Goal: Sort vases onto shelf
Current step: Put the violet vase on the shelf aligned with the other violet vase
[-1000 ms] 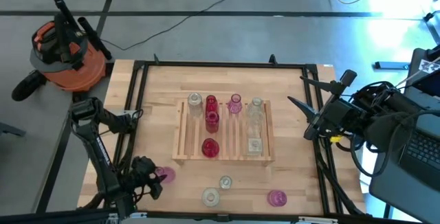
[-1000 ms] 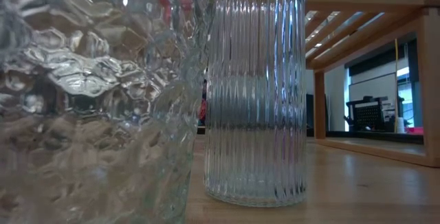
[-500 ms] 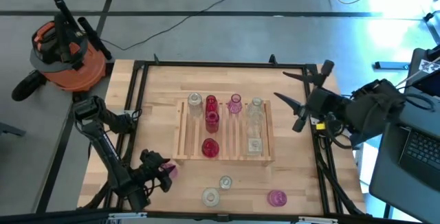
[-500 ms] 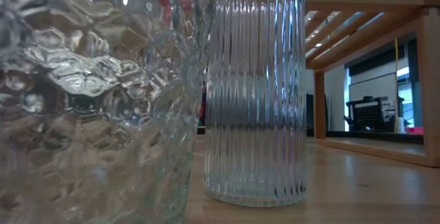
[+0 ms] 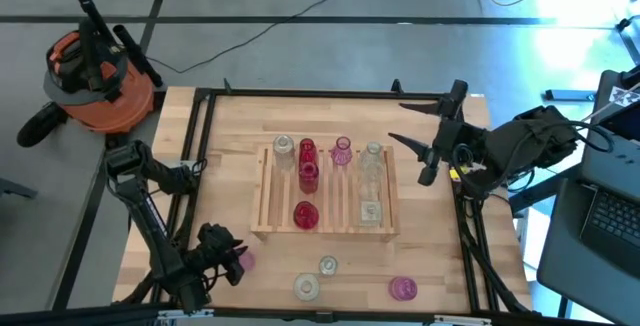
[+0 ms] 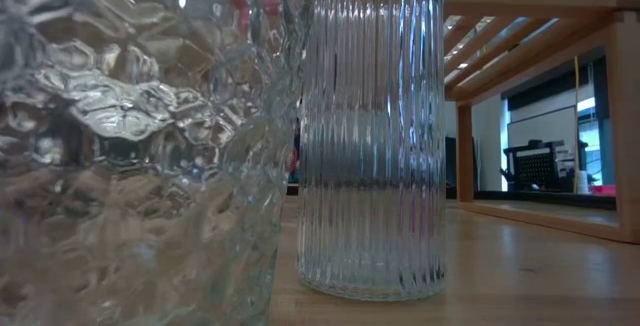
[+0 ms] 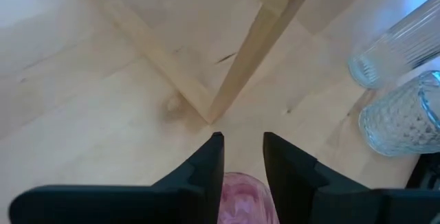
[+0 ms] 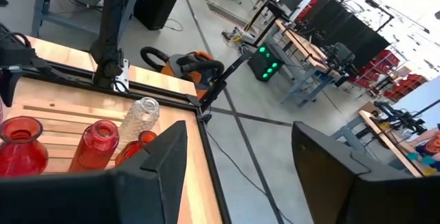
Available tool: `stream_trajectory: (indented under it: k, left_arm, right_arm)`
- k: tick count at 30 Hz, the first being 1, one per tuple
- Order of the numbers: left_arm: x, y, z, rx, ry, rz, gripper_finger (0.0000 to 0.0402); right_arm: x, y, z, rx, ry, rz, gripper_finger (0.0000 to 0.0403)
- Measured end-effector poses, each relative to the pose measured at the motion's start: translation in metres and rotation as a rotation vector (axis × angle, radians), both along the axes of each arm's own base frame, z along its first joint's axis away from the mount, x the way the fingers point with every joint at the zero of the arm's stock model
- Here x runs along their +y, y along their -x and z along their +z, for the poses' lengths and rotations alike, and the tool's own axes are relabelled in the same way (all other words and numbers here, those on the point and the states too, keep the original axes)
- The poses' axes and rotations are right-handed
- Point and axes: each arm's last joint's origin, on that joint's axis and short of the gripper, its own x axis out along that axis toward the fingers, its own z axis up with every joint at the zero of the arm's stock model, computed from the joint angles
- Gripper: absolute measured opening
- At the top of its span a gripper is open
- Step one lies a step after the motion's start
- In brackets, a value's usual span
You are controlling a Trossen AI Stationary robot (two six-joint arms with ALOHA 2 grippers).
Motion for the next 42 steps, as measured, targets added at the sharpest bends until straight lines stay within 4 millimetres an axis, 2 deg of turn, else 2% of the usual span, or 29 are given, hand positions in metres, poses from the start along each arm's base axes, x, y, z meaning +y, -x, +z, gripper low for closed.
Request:
stream_trajectory:
  k: [7,12,17,22,29,37,40,42]
  left_arm:
    - [0.001,0.001,0.003,-0.007,0.014,0.013,0.0093]
    - [0.008,0.006,0.028,0.086,-0.023,0.033,0.0093]
    - [0.02,0.013,0.078,0.178,-0.108,0.058,0.0093]
    - [0.039,0.008,0.135,0.056,-0.04,-0.034,0.0093]
    - [0.082,-0.013,0.218,-0.056,-0.123,-0.153,0.0093]
    - [0.123,-0.037,0.298,-0.226,-0.27,-0.285,0.0093]
    - [0.14,-0.056,0.32,-0.306,-0.341,-0.38,0.0093]
    - [0.15,-0.073,0.328,-0.344,-0.402,-0.442,0.0093]
  right_arm:
    - [0.0,0.0,0.0,0.002,0.0,0.002,0.0209]
    - [0.0,0.0,0.0,0.002,0.0,0.002,0.0209]
    - [0.0,0.0,0.0,0.002,0.001,0.002,0.0209]
    - [0.0,0.0,0.0,0.006,0.008,0.004,0.0209]
    - [0.001,0.0,0.0,0.006,0.005,0.006,0.0209]
    - [0.002,0.0,-0.001,0.01,-0.036,0.049,0.0209]
    - [0.002,0.0,-0.003,0.034,-0.029,0.056,0.0209]
    - [0.002,0.001,-0.004,0.043,-0.025,0.056,0.0209]
